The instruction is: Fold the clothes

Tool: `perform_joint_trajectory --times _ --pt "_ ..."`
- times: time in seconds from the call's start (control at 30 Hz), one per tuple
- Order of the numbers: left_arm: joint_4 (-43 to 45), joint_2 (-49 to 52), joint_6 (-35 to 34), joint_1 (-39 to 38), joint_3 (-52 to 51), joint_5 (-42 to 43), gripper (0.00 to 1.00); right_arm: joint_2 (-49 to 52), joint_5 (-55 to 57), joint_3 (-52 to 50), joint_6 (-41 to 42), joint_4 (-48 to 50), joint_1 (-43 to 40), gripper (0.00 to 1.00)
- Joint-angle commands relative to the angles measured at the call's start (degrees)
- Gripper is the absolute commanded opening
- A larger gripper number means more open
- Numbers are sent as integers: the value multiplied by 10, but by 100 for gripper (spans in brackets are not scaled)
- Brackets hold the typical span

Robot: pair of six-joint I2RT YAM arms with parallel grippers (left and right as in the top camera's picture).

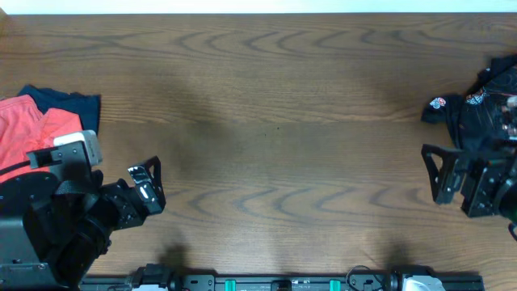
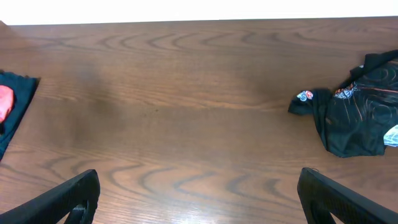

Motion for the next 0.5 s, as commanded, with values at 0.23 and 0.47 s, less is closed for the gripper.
perform_joint_trajectory --times 0.23,0.47 --pt "-7 2 6 0 0 -7 98 5 -2 -3 4 -2 8 99" --pt "-7 2 6 0 0 -7 98 5 -3 -3 4 -2 8 99"
